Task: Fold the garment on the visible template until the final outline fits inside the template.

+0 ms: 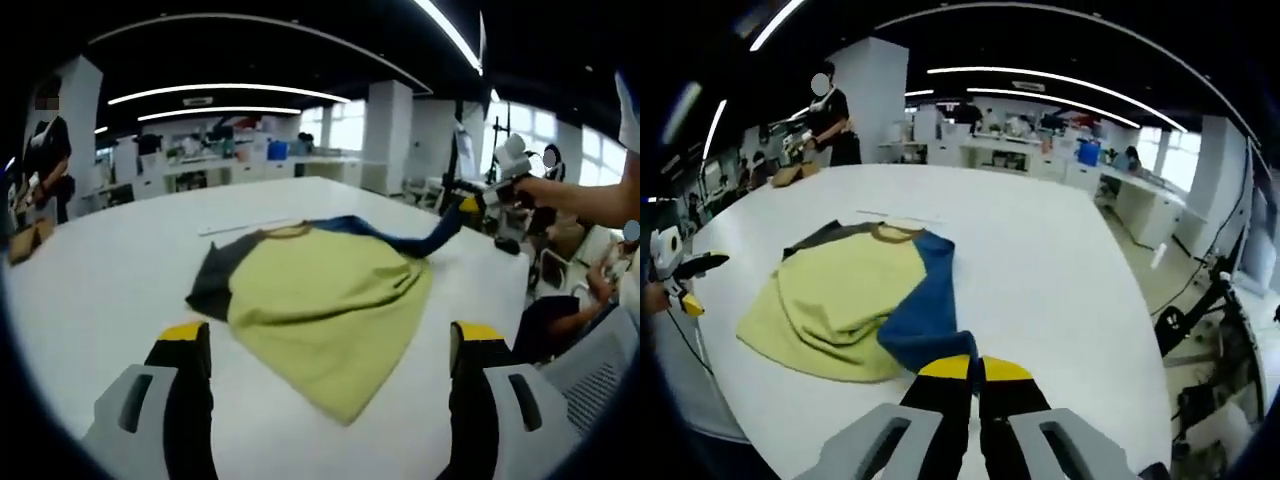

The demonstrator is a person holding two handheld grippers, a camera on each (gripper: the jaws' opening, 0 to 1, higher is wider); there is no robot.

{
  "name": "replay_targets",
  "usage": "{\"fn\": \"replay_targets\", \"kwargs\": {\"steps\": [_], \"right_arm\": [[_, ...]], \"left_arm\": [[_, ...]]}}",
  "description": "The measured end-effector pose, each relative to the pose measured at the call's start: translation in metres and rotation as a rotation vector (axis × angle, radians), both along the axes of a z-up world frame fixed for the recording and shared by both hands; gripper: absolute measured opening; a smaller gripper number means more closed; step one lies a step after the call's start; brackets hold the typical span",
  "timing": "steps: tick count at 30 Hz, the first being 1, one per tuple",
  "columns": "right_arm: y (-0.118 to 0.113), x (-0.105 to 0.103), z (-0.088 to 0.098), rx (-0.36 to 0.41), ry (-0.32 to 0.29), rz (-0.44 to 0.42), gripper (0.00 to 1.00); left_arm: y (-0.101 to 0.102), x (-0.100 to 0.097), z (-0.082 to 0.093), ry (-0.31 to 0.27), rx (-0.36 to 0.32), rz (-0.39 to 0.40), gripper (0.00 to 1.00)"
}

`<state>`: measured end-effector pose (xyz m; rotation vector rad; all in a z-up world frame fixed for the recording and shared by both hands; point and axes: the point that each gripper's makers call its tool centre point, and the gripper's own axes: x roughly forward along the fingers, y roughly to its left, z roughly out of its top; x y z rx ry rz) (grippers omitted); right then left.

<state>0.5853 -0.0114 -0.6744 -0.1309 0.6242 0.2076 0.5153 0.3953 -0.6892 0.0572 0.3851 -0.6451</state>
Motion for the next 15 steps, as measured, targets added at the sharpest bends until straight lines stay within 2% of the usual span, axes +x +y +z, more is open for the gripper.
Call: {"fn": "replay_targets", "kwargs": {"steps": [4, 15], "right_arm": [[-0.015, 0.002, -0.002, -0.053, 0.01, -0.024, 0.0], [-0.064, 0.014, -0.008, -0.084, 0.044, -0.118, 0.0]], "left_arm": [[0.0, 0.001, -0.001, 0.004, -0.004, 0.002, 0.96], [-0.001, 0.003, 0.0, -0.006, 0.004, 0.006, 0.94]]}}
